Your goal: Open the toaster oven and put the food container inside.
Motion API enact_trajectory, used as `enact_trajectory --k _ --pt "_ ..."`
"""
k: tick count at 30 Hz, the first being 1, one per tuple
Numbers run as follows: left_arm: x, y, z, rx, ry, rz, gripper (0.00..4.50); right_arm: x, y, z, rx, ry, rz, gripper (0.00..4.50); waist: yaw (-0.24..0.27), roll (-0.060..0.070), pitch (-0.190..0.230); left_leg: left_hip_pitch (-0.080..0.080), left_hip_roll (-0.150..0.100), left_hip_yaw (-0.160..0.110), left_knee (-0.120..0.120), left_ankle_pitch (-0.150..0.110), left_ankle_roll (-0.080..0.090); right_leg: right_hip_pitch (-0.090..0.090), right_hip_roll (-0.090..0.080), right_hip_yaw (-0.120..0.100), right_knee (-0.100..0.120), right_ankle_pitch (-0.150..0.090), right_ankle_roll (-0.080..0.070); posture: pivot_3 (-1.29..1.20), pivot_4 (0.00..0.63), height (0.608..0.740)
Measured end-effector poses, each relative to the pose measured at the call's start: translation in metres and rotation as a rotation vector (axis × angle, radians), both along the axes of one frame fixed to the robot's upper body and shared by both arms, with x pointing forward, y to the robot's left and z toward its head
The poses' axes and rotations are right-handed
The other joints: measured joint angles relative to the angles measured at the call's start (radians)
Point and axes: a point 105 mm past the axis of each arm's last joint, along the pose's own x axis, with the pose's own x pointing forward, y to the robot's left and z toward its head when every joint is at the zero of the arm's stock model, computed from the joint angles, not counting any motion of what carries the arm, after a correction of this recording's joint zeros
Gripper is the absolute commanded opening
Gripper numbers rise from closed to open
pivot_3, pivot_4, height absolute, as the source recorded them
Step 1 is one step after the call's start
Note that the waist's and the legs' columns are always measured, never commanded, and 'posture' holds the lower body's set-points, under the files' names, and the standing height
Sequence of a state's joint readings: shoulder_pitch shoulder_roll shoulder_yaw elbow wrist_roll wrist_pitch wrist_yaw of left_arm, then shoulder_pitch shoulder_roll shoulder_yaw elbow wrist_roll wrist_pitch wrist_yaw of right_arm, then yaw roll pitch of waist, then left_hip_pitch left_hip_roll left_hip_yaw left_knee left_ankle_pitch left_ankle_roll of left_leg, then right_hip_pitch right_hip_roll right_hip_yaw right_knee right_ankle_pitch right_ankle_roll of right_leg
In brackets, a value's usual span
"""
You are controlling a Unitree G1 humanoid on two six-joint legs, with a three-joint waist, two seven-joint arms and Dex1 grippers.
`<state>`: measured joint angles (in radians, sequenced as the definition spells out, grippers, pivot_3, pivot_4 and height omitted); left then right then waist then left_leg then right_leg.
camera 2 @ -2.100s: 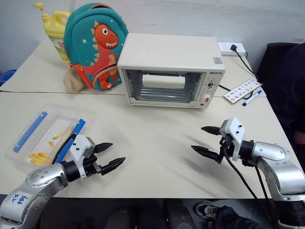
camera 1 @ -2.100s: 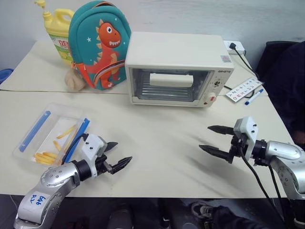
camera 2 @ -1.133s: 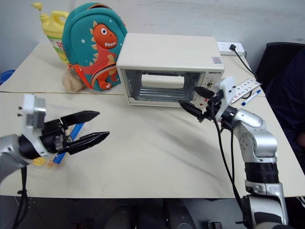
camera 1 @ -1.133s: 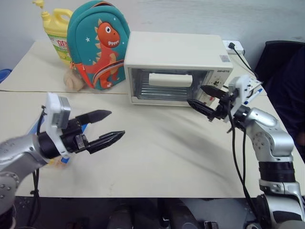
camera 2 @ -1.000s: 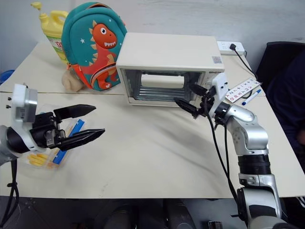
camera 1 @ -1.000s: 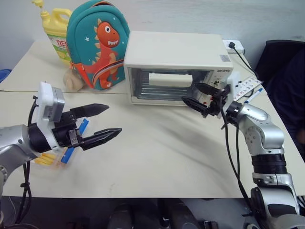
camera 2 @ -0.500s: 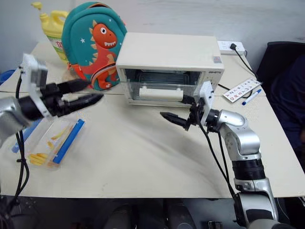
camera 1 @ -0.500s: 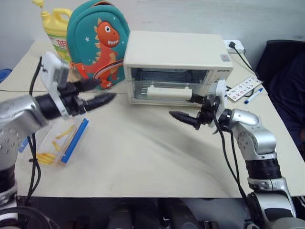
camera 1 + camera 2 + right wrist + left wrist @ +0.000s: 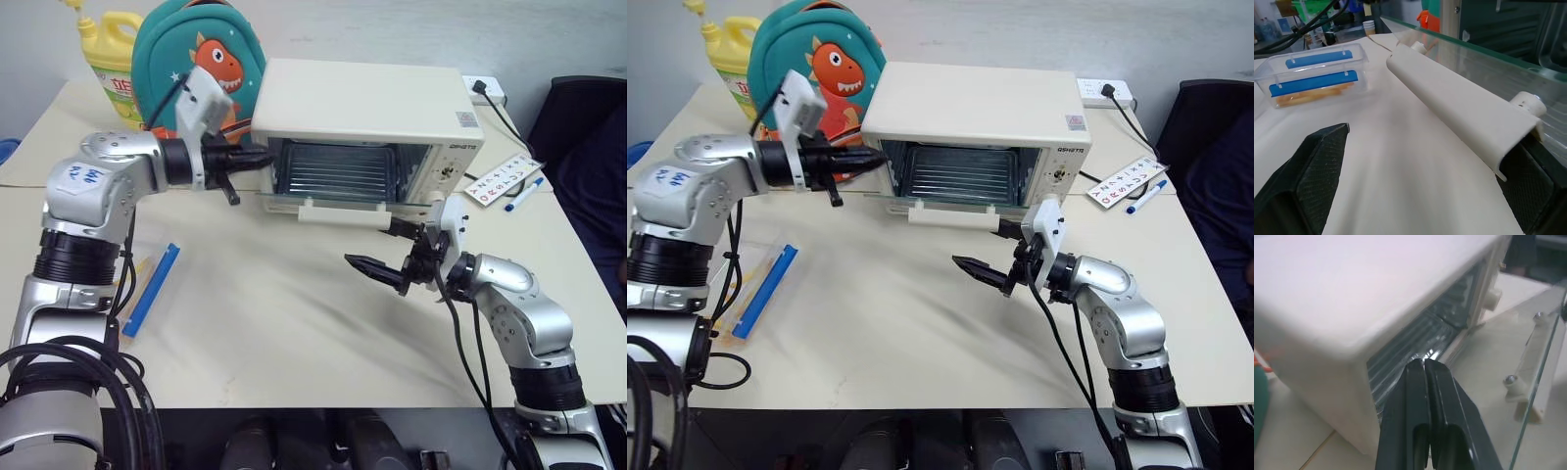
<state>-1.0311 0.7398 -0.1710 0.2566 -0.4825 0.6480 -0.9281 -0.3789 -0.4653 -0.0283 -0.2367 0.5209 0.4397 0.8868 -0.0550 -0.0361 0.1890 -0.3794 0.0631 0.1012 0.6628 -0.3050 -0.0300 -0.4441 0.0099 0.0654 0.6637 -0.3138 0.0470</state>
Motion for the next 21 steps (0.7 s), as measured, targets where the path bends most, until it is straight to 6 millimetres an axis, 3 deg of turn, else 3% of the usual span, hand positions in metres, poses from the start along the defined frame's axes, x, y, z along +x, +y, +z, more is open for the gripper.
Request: enact_trajectory --k 8,13,17,21 --pt "-0.010 -0.010 -0.021 0.153 0.006 -0.177 0.04 -0.010 -0.016 -0.010 -0.012 0.015 -0.097 4.50 0.003 0.000 0.000 -0.003 -0.001 -0.001 0.004 0.000 0.001 -0.001 -0.001 0.000 0.002 0.000 0.001 0.00 0.150 0.740" --pt "-0.009 -0.004 -0.040 0.226 0.022 -0.188 0.04 -0.045 -0.071 -0.024 -0.119 0.094 -0.228 4.50 0.027 0.000 0.000 -0.004 -0.001 -0.003 0.005 0.000 0.003 -0.001 -0.001 -0.001 0.001 0.001 0.001 0.00 0.150 0.740" --pt "-0.017 -0.001 -0.061 0.300 0.024 -0.227 0.04 -0.069 -0.080 -0.009 -0.135 0.095 -0.195 4.50 0.018 0.000 0.000 -0.002 -0.001 -0.001 0.005 0.000 0.003 0.000 0.000 0.002 0.004 0.001 0.002 0.00 0.150 0.740" --pt "-0.026 0.003 -0.093 0.347 0.083 -0.238 0.04 -0.075 -0.080 0.016 -0.122 0.052 -0.160 4.50 0.014 0.000 0.000 0.003 -0.001 0.001 0.005 -0.002 0.007 0.002 0.000 0.005 0.007 0.001 0.002 0.00 0.150 0.740"
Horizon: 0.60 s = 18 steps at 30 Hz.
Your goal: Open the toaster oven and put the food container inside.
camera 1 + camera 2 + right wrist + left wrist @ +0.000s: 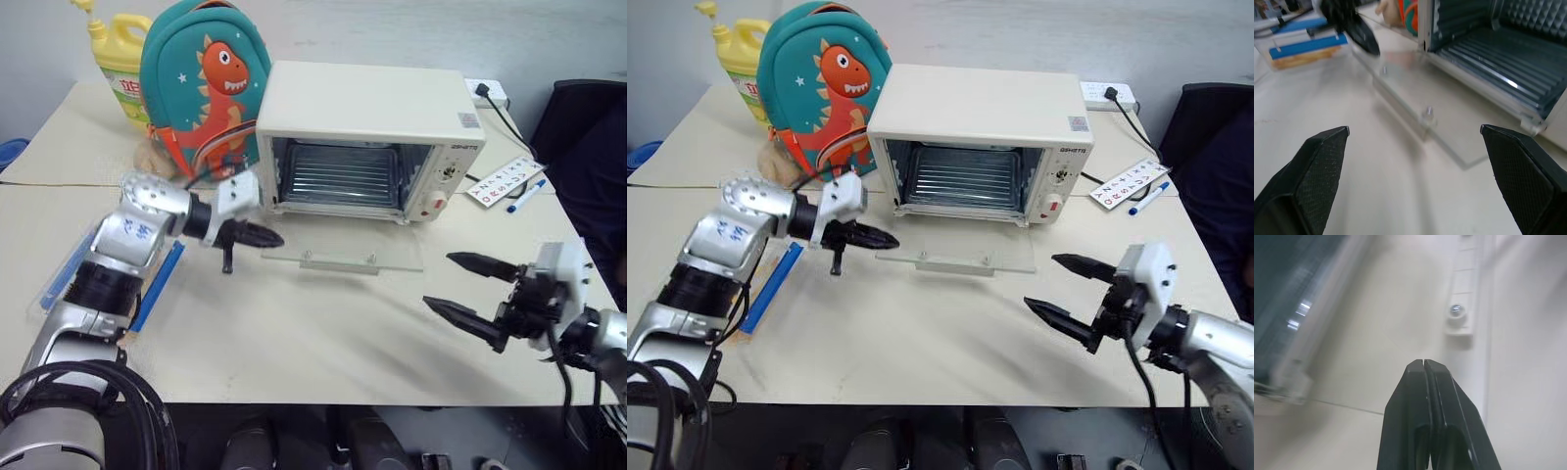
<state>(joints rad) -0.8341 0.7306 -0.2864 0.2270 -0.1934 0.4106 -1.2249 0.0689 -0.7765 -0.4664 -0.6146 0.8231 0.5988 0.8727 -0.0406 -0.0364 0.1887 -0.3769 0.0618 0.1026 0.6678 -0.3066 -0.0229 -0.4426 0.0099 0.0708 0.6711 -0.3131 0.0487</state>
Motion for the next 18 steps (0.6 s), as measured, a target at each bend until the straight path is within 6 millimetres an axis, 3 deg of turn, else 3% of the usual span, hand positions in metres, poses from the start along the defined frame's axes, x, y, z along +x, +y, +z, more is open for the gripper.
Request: enact_trajectory --k 5,9,13,18 --pt "0.004 0.001 -0.019 0.052 -0.048 0.066 0.04 0.003 0.013 0.019 0.023 -0.050 0.068 4.50 0.003 0.000 0.000 0.000 0.000 0.000 0.000 0.000 0.001 0.000 0.000 0.001 0.000 0.000 0.000 0.00 0.150 0.740" --pt "0.002 0.000 -0.019 0.024 -0.085 0.127 0.04 0.004 0.033 0.025 0.023 -0.059 0.180 4.50 0.003 -0.001 0.000 0.002 0.000 0.002 -0.001 -0.001 0.001 0.001 0.000 0.003 0.000 0.000 0.000 0.00 0.150 0.740" --pt "-0.027 0.019 -0.011 -0.123 0.053 0.234 1.23 0.012 0.049 0.034 0.030 -0.068 0.307 4.50 -0.018 -0.002 0.000 0.002 0.001 0.002 -0.001 0.000 0.001 0.000 0.000 0.003 0.001 0.000 0.000 0.00 0.150 0.740" --pt "-0.080 0.069 0.017 -0.241 0.058 0.458 2.83 0.030 0.065 0.028 0.020 -0.020 0.449 4.50 -0.037 -0.002 0.000 0.003 0.001 0.001 -0.002 0.000 0.001 0.000 0.000 0.003 0.002 -0.001 -0.001 0.00 0.150 0.740"
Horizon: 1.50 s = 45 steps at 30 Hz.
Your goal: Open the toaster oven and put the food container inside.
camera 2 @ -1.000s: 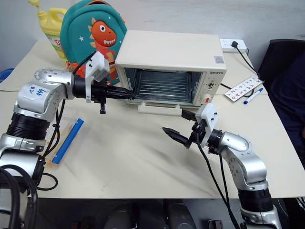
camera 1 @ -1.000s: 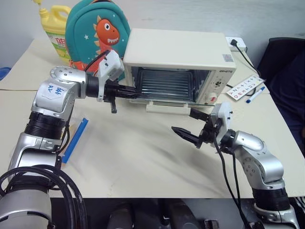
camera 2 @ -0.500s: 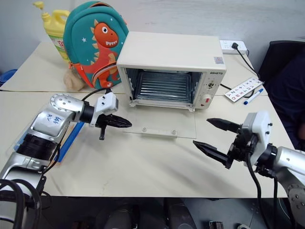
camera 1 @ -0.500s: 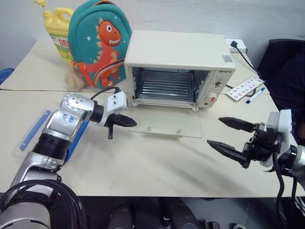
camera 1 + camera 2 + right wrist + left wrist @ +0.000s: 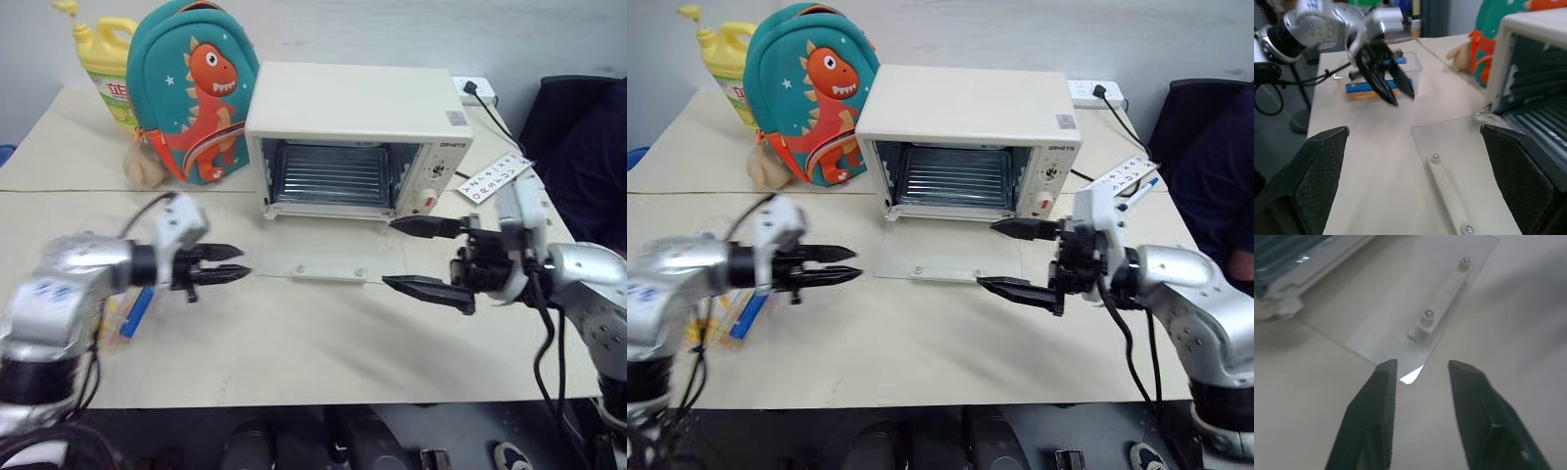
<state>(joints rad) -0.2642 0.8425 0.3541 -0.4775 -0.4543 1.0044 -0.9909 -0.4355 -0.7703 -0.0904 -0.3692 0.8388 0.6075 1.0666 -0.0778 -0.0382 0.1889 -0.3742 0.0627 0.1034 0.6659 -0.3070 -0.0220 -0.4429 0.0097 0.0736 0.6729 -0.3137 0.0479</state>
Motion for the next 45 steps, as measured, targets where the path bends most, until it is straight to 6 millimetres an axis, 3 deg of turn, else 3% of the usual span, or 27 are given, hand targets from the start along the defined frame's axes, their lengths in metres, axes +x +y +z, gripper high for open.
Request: enact_trajectory --k 5,10,15,19,24,28,33,37,40,45 --pt "-0.044 0.040 0.007 -0.083 0.010 0.286 4.41 0.014 0.009 -0.003 -0.016 0.010 0.097 4.50 0.002 -0.001 0.000 0.000 -0.001 -0.003 0.001 0.000 0.000 0.001 -0.001 -0.003 -0.001 0.000 0.000 0.00 0.150 0.740" --pt "-0.104 0.082 -0.028 -0.161 0.072 0.671 4.46 0.026 0.018 -0.006 -0.015 0.024 0.186 4.50 -0.007 -0.002 -0.001 0.002 0.000 -0.005 -0.001 -0.001 0.001 0.005 -0.002 -0.005 -0.006 0.000 0.000 0.00 0.150 0.740" --pt "-0.127 0.107 -0.026 -0.263 -0.011 0.960 4.46 0.027 0.030 -0.007 -0.022 0.021 0.267 4.50 0.009 -0.002 -0.001 0.006 -0.001 -0.013 -0.001 -0.002 0.001 0.015 -0.002 -0.012 -0.011 0.001 -0.002 0.00 0.150 0.740" --pt "-0.115 0.125 -0.019 -0.438 -0.066 1.127 4.46 0.029 0.031 -0.009 -0.027 0.028 0.277 4.50 0.021 -0.003 -0.002 0.006 -0.002 -0.013 0.000 -0.002 0.001 0.016 -0.002 -0.013 -0.011 0.001 -0.001 0.00 0.150 0.740" --pt "-0.098 0.143 -0.042 -0.576 0.008 1.326 4.46 0.029 0.031 -0.010 -0.029 0.029 0.261 4.50 0.017 -0.005 -0.003 0.005 0.000 -0.013 -0.001 -0.004 0.000 0.015 -0.002 -0.013 -0.012 0.001 -0.001 0.00 0.150 0.740" --pt "-0.086 0.146 -0.060 -0.608 0.098 1.411 4.46 0.024 0.031 -0.016 -0.025 0.038 0.228 4.50 0.019 -0.006 -0.003 0.005 0.000 -0.013 -0.001 -0.004 -0.001 0.015 -0.002 -0.013 -0.012 0.001 -0.001 0.00 0.150 0.740" --pt "-0.069 0.156 -0.061 -0.640 0.128 1.484 4.46 0.021 0.027 -0.018 -0.008 0.042 0.165 4.50 0.020 -0.007 -0.004 0.006 0.000 -0.013 -0.001 -0.004 -0.001 0.015 -0.003 -0.013 -0.011 0.001 -0.001 0.00 0.150 0.740" --pt "-0.053 0.146 -0.073 -0.638 0.208 1.497 4.46 0.019 0.025 -0.016 0.003 0.026 0.129 4.50 0.021 -0.007 -0.004 0.005 0.000 -0.013 -0.001 -0.004 -0.001 0.015 -0.003 -0.013 -0.011 0.001 -0.001 0.00 0.150 0.740" --pt "-0.046 0.141 -0.076 -0.616 0.242 1.484 3.57 0.017 0.025 -0.013 0.015 0.020 0.113 4.50 0.022 -0.007 -0.004 0.005 0.000 -0.013 -0.001 -0.004 -0.001 0.015 -0.003 -0.013 -0.011 0.001 -0.001 0.00 0.150 0.740" --pt "-0.045 0.150 -0.066 -0.540 0.247 1.473 2.08 0.018 0.021 -0.013 0.024 0.021 0.074 4.50 0.020 -0.007 -0.004 0.006 0.000 -0.013 -0.001 -0.004 -0.002 0.015 -0.003 -0.013 -0.010 0.001 -0.001 0.00 0.150 0.740"
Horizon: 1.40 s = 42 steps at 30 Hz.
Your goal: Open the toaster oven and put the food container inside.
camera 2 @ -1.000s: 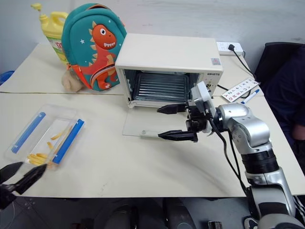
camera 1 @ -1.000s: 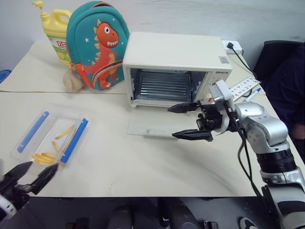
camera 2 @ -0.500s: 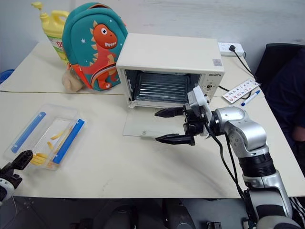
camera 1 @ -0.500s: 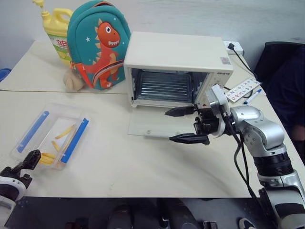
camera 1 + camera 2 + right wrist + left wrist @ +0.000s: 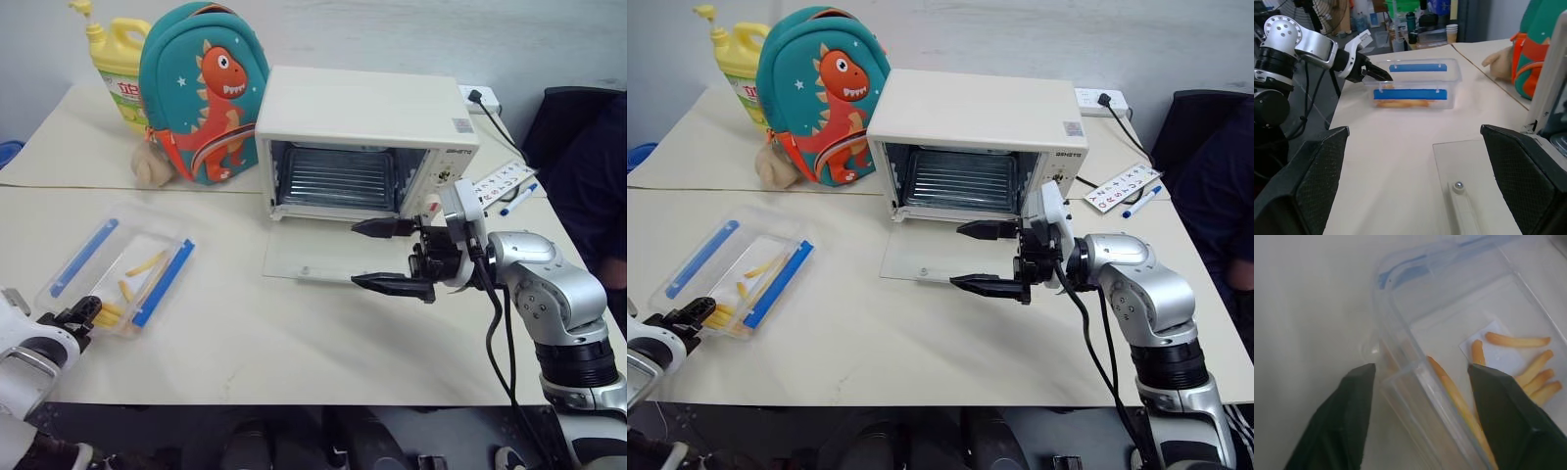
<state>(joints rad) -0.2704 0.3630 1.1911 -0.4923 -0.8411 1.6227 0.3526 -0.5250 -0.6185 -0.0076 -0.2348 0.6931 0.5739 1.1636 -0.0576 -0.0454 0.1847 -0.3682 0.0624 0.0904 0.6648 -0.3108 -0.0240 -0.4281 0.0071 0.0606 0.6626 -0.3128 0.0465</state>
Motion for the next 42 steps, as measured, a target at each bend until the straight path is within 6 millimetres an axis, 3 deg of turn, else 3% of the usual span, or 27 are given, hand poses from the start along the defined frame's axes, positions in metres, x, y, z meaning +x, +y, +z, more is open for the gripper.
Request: enact_trajectory --k 7,11,14,18,22,24,29,36,42 --pt "0.007 0.018 0.017 0.041 0.065 -0.055 0.21 0.001 -0.002 0.000 0.000 0.006 -0.019 4.50 0.002 0.000 0.000 0.000 0.000 0.000 0.000 0.000 -0.001 0.000 0.000 -0.001 0.000 0.000 -0.001 0.00 0.150 0.740" --pt "0.016 0.025 0.035 0.128 0.145 -0.120 0.21 0.005 -0.005 0.001 0.009 0.006 -0.064 4.50 0.001 -0.001 0.000 -0.001 0.000 0.000 -0.001 0.001 -0.002 -0.001 0.000 -0.001 -0.001 0.000 -0.001 0.00 0.150 0.740" --pt "0.033 0.016 0.059 0.181 0.143 -0.242 0.21 0.008 -0.011 0.007 0.033 -0.002 -0.112 4.50 0.004 -0.001 0.000 -0.001 0.000 0.000 -0.001 0.002 -0.003 -0.001 -0.001 -0.001 -0.002 -0.001 -0.001 0.00 0.150 0.740" --pt "0.059 -0.015 0.085 0.218 0.111 -0.447 0.21 0.007 -0.019 0.005 0.038 -0.009 -0.173 4.50 0.013 -0.001 0.000 -0.003 0.000 0.000 -0.001 0.002 -0.005 -0.001 -0.002 -0.001 -0.004 -0.001 -0.001 0.00 0.150 0.740" --pt "0.087 -0.059 0.097 0.210 0.088 -0.645 0.21 0.005 -0.041 0.000 0.023 -0.007 -0.280 4.50 0.026 0.000 0.000 -0.003 -0.001 0.001 -0.001 0.001 -0.005 -0.001 -0.001 -0.001 -0.004 -0.001 -0.001 0.00 0.150 0.740" --pt "0.103 -0.092 0.103 0.219 0.077 -0.763 0.21 0.001 -0.052 -0.001 0.020 -0.013 -0.335 4.50 0.033 0.000 0.001 -0.003 -0.001 0.001 -0.001 0.002 -0.005 -0.001 -0.001 -0.001 -0.004 -0.001 -0.001 0.00 0.150 0.740" --pt "0.129 -0.161 0.094 0.189 0.102 -0.971 0.21 -0.011 -0.061 -0.011 0.006 -0.009 -0.428 4.50 0.026 0.000 0.001 -0.003 -0.001 0.003 -0.001 0.002 -0.006 -0.002 0.000 0.001 -0.003 -0.001 0.000 0.00 0.150 0.740" --pt "0.155 -0.210 0.090 0.198 0.129 -1.020 0.21 -0.025 -0.071 -0.005 0.024 -0.046 -0.520 4.50 0.023 0.001 0.001 -0.002 -0.001 0.003 -0.001 0.005 -0.010 -0.003 0.003 0.002 0.000 -0.001 0.000 0.00 0.150 0.740" --pt "0.178 -0.236 0.086 0.172 0.096 -0.994 2.06 -0.028 -0.070 -0.006 0.023 -0.044 -0.557 4.50 0.028 0.001 0.001 -0.002 -0.001 0.004 -0.001 0.005 -0.010 -0.003 0.002 0.002 -0.001 -0.001 0.000 0.00 0.150 0.740"
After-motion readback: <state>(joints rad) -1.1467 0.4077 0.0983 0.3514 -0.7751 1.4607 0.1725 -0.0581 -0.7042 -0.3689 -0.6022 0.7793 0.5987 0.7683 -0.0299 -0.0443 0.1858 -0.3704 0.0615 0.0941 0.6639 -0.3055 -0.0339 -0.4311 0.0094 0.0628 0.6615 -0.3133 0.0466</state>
